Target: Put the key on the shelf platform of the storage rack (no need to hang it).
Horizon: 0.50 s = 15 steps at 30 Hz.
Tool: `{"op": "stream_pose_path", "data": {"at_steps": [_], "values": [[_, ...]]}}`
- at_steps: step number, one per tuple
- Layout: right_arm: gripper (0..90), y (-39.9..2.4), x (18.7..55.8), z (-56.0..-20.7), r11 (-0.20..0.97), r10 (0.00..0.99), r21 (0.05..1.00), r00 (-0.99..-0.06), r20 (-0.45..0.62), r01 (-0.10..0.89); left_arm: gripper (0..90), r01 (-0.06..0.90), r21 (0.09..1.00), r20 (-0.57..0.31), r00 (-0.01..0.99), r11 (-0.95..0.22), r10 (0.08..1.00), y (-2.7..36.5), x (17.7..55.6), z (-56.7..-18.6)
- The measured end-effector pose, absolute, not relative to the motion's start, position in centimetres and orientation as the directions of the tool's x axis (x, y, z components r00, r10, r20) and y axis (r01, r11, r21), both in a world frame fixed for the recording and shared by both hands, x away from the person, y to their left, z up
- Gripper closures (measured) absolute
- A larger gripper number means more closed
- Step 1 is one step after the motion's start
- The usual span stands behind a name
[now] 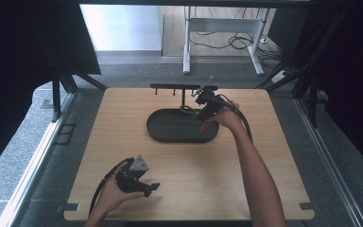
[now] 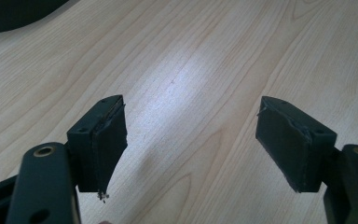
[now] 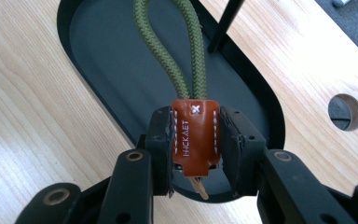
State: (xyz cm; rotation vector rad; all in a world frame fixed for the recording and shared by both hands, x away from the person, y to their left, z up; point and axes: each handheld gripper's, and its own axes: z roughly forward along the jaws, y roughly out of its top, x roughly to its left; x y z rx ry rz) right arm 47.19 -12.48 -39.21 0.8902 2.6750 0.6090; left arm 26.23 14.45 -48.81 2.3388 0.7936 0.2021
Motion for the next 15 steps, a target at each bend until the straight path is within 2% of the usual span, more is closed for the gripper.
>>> {"op": "stream_pose_path", "data": {"at_steps": [15], "values": [[66.2,-11.9,47.4,-41.3,0.728,0.610,0.457,-0.787,-0.090,0.511,25.3,0.492,0.629,-0.063,0.804,-0.602,0.591,14.4,26.2,-48.9]]}}
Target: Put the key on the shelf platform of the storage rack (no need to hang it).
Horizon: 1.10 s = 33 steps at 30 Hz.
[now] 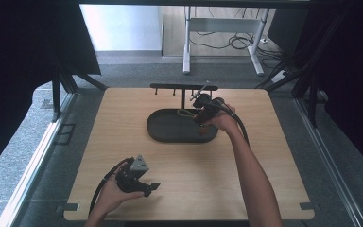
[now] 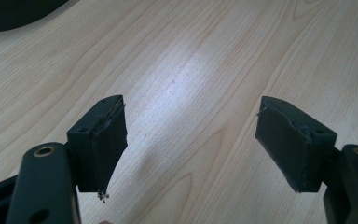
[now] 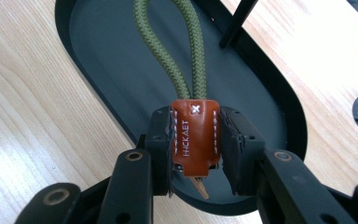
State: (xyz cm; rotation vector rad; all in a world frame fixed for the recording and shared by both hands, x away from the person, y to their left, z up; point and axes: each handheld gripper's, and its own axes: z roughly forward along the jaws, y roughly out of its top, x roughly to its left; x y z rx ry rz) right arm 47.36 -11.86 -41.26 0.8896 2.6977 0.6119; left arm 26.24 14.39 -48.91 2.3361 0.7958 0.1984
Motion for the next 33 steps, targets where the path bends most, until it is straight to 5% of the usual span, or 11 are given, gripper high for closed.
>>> {"op": "stream_pose_path", "data": {"at_steps": [33], "values": [[59.2,-12.3,46.2,-43.0,0.740,0.584,0.444,-0.811,-0.051,0.505,25.3,0.490,0.623,-0.059,0.807,-0.610,0.588,14.1,26.2,-49.1]]}}
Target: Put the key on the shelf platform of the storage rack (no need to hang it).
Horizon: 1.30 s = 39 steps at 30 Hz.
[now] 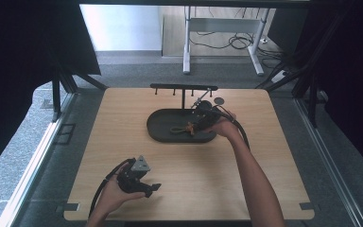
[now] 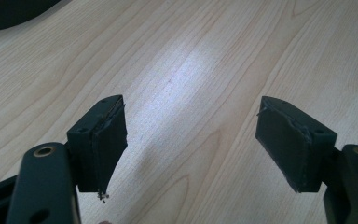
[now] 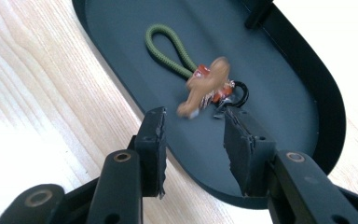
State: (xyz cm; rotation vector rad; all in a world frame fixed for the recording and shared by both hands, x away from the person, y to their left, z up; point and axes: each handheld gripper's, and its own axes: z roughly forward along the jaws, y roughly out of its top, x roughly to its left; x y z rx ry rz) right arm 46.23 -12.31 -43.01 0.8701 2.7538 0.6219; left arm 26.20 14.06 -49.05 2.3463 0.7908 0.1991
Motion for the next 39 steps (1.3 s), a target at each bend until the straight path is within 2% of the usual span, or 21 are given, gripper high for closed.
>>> {"op": "stream_pose_path", "data": {"at_steps": [11,22,39], "values": [[56.9,-13.7,44.6,-42.1,0.715,0.589,0.487,-0.808,-0.032,0.502,25.2,0.487,0.616,-0.057,0.811,-0.619,0.582,13.8,26.2,-49.1],[53.3,-15.5,41.4,-41.2,0.684,0.589,0.540,-0.808,-0.015,0.490,25.2,0.489,0.619,-0.054,0.808,-0.615,0.587,13.8,26.2,-49.1],[50.0,-20.5,35.5,-42.9,0.615,0.601,0.620,-0.798,0.031,0.487,25.2,0.491,0.609,-0.048,0.806,-0.622,0.589,13.7,26.2,-49.3]]}}
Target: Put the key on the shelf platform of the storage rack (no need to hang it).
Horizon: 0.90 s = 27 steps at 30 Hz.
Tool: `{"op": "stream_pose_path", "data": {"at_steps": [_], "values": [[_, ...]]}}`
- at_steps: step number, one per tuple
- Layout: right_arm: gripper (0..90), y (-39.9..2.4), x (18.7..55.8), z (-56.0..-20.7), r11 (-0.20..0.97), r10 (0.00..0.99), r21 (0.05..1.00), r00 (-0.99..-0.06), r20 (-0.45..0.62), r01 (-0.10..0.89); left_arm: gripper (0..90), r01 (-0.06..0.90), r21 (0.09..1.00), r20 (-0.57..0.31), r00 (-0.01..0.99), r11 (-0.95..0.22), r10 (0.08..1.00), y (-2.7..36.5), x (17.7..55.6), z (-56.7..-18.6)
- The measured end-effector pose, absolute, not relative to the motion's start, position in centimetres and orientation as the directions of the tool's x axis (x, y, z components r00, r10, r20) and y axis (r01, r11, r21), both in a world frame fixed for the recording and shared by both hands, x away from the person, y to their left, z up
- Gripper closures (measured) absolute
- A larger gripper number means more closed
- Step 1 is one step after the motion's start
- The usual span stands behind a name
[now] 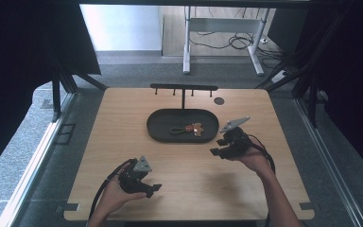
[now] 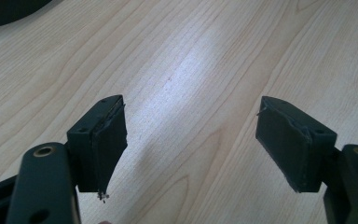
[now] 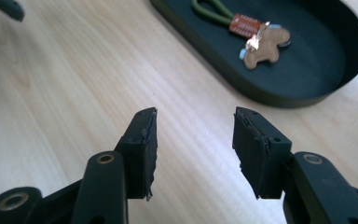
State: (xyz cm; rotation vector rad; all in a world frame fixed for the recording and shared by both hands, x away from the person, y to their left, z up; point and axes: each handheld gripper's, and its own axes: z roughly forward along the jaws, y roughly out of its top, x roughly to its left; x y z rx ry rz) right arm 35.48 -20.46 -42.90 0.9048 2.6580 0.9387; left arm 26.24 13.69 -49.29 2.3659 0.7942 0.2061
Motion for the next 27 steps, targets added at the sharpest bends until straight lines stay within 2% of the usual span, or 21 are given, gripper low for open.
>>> {"op": "stream_pose_path", "data": {"at_steps": [18,24,27], "values": [[49.0,-24.9,30.1,-47.9,0.537,0.650,0.662,-0.756,0.070,0.523,25.2,0.506,0.606,-0.046,0.792,-0.614,0.608,13.9,26.3,-49.2],[48.0,-25.3,29.4,-47.7,0.521,0.656,0.689,-0.753,0.055,0.504,25.2,0.498,0.603,-0.041,0.799,-0.623,0.600,13.6,26.2,-49.3],[44.5,-25.4,29.1,-47.7,0.515,0.658,0.701,-0.752,0.046,0.493,25.2,0.495,0.600,-0.043,0.804,-0.628,0.593,13.4,26.2,-49.3]]}}
